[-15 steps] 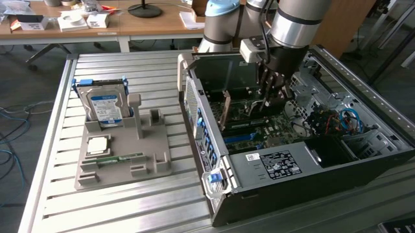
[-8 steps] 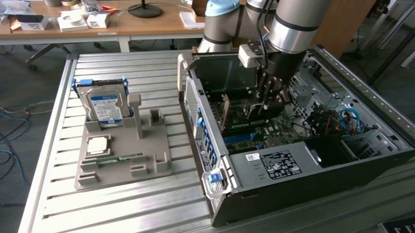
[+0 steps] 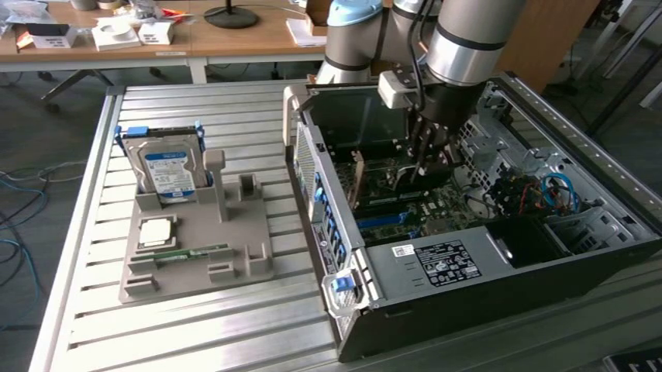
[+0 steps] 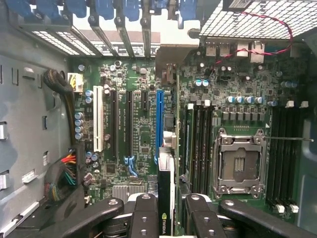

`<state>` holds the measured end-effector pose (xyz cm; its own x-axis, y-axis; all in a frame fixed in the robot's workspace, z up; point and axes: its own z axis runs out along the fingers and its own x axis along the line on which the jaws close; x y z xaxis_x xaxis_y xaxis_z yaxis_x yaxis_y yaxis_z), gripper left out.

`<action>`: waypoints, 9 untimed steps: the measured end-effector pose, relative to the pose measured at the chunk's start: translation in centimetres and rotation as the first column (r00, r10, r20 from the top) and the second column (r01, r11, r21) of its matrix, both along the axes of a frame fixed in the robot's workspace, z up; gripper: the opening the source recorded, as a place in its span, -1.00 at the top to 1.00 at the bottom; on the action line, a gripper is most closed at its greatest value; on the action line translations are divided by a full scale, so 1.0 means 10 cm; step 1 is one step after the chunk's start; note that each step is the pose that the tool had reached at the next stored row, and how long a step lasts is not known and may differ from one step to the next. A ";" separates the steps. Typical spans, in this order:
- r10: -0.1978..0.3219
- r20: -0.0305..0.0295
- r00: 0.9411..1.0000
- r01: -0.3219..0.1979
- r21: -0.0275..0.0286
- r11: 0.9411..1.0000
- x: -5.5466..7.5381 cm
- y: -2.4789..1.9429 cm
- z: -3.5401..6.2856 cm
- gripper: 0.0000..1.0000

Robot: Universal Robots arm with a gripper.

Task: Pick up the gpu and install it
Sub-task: 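Insert the gpu into the slot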

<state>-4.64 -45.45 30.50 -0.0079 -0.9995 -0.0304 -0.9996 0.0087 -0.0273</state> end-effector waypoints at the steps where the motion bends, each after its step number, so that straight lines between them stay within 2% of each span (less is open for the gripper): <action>1: 0.000 0.000 1.000 0.000 0.000 1.000 0.00 -0.006 0.000 0.47; 5: 0.000 0.000 1.000 0.000 0.000 1.000 -0.01 -0.057 0.000 0.47; 9: 0.000 0.000 1.000 0.000 0.000 1.000 -0.01 -0.062 -0.001 0.47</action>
<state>-4.75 -46.07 30.50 -0.0079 -0.9995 -0.0304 -0.9996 0.0087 -0.0274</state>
